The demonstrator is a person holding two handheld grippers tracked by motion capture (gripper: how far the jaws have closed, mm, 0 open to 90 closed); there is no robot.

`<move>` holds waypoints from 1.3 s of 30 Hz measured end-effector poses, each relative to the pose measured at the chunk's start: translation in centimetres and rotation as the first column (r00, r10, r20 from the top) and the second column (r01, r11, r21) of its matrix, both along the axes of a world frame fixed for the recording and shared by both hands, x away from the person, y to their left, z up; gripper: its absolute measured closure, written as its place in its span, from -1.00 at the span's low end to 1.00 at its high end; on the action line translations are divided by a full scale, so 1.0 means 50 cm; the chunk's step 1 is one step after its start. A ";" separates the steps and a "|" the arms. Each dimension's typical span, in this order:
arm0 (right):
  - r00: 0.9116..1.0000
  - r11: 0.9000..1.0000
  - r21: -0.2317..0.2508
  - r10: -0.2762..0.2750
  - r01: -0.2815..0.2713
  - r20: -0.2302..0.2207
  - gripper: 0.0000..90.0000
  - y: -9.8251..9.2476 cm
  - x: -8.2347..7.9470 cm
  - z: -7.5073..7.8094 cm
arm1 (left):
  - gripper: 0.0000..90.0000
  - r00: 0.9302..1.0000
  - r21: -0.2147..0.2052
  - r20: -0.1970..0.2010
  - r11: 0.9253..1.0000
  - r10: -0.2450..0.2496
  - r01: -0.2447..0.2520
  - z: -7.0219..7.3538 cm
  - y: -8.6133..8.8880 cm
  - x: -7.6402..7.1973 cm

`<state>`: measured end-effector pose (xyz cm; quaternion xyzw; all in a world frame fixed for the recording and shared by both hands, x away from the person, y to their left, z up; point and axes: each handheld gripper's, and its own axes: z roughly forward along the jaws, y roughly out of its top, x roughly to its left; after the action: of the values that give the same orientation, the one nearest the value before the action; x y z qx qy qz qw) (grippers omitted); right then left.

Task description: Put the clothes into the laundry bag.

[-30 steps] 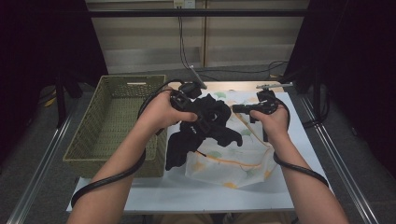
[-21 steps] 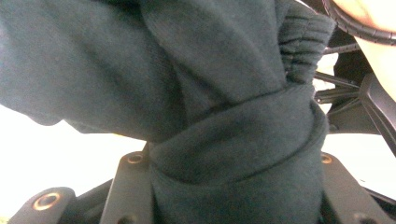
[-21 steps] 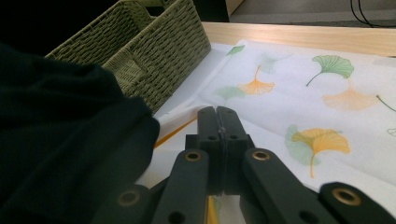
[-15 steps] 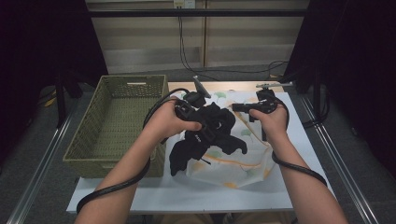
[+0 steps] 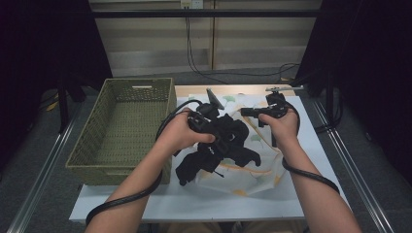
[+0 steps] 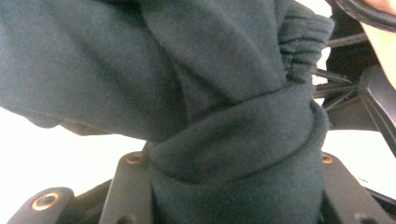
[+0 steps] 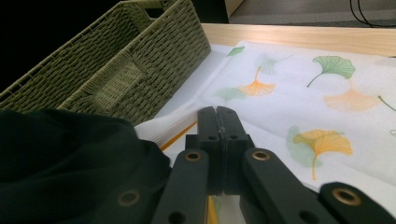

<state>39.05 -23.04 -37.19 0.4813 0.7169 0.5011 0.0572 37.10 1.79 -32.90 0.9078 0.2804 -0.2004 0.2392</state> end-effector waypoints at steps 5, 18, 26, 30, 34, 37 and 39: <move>1.000 1.000 0.003 0.002 -0.002 0.001 1.00 0.003 0.000 0.000 | 0.21 0.999 -0.007 -0.007 0.999 0.039 -0.039 -0.030 -0.013 0.003; 1.000 1.000 0.002 0.007 -0.007 0.000 1.00 0.005 -0.001 0.001 | 0.19 0.990 -0.024 -0.002 0.989 0.143 -0.143 -0.084 -0.026 0.023; 1.000 1.000 0.009 0.012 -0.012 0.000 1.00 0.008 -0.002 0.000 | 0.17 0.982 -0.032 0.012 0.982 0.188 -0.188 -0.096 -0.039 0.024; 1.000 1.000 0.013 0.018 -0.018 -0.008 1.00 0.008 -0.003 -0.002 | 0.16 0.982 -0.013 0.012 0.982 0.188 -0.188 -0.104 -0.040 0.028; 1.000 1.000 0.011 0.016 -0.015 -0.009 1.00 0.008 -0.004 -0.003 | 0.14 0.988 0.016 0.040 0.988 0.150 -0.151 -0.111 -0.040 0.035; 1.000 1.000 0.011 0.019 -0.019 -0.009 1.00 0.007 -0.004 -0.005 | 0.13 0.988 0.022 0.039 0.988 0.150 -0.151 -0.119 -0.045 0.034; 1.000 1.000 0.009 0.018 -0.018 -0.008 1.00 0.008 -0.004 -0.004 | 0.13 0.990 0.022 0.030 0.990 0.139 -0.140 -0.125 -0.051 0.033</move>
<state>38.85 -22.65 -37.41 0.4773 0.7190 0.5029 0.0475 38.73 -0.76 -39.13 0.8916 0.3420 -0.1669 0.2454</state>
